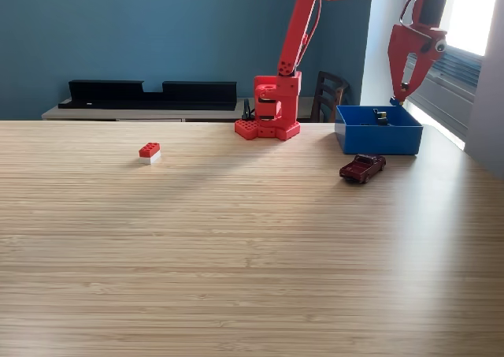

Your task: Grasp a lego block and put it in the bin.

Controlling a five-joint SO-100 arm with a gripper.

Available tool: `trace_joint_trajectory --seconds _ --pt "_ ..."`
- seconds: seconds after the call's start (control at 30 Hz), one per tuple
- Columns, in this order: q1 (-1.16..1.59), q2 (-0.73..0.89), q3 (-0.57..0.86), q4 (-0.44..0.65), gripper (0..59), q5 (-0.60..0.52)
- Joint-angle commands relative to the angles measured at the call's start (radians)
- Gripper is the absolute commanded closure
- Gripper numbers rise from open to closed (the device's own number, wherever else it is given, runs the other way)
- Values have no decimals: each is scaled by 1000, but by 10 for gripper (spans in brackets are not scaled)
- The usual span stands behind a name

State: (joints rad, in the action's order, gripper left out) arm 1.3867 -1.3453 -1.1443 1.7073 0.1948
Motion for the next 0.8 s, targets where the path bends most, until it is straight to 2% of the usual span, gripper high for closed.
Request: trace_joint_trajectory --seconds 0.03,0.13,0.17,0.23,0.33,0.4,0.43,0.6,0.8 --pt "11 -35 14 28 578 15" --pt "11 -35 9 28 407 31" --pt "11 -35 6 28 368 34" --pt "9 -35 6 28 336 38" --pt "8 -35 5 28 328 48" --pt "5 -35 6 28 343 52" --pt "0 -35 9 28 370 55" --pt "-94 -37 63 28 585 25" --pt "-420 -38 169 32 585 -63"
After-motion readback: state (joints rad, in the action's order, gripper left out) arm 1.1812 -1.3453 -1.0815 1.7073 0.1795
